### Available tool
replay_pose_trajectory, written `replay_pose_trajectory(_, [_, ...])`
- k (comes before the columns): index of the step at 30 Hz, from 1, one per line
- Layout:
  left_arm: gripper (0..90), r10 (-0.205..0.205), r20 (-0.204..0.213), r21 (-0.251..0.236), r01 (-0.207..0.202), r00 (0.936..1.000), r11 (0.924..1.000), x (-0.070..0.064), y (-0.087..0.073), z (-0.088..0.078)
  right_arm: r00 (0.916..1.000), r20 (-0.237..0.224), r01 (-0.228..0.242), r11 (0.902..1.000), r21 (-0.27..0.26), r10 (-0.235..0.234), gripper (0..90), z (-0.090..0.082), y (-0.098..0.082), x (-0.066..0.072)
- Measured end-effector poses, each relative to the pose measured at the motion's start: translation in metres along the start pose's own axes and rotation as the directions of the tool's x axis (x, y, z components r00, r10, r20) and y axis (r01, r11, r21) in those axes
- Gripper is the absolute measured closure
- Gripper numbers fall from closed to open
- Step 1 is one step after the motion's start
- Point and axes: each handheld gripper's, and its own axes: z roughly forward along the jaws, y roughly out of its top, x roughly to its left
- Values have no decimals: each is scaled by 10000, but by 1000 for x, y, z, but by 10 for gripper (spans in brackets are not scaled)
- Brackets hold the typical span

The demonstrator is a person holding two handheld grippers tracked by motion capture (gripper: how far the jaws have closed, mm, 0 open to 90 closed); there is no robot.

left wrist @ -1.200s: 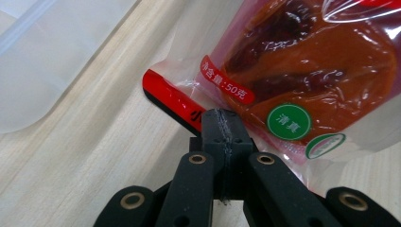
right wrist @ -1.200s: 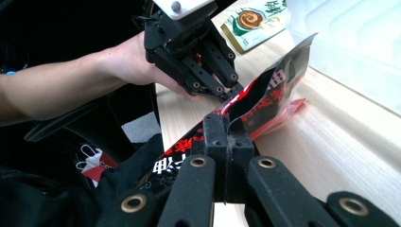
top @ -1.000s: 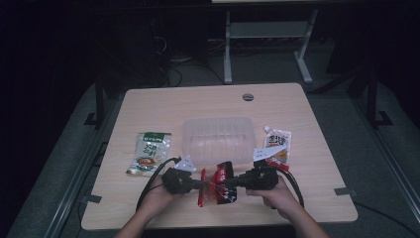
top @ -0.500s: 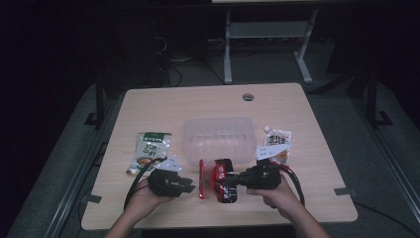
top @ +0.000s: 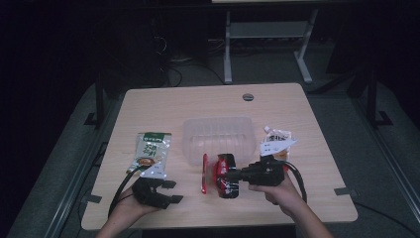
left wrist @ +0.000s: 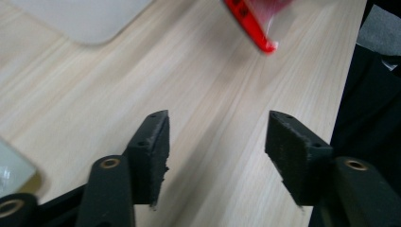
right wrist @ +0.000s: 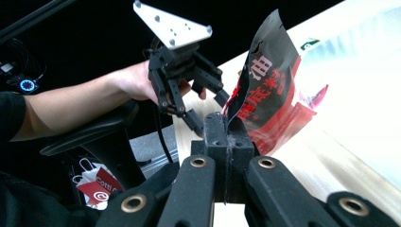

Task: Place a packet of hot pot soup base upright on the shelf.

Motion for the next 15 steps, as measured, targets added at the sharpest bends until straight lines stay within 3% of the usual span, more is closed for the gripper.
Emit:
replay_pose_trajectory(6, [271, 168, -159, 425, -161, 9997, 9990, 1, -7, 0, 9997, 234, 95, 10000, -19, -95, 900, -6, 8, -2])
replay_pose_trajectory(9, [245, -51, -205, 259, 56, 9998, 9996, 2, -9, 1, 9988, 439, 200, 9998, 11, -200, 900, -7, 13, -2])
replay_pose_trajectory(15, [230, 80, -314, 287, -71, 9995, 9996, 4, -10, 2, 9975, 626, 332, 9994, -66, -328, 900, -7, 24, -7])
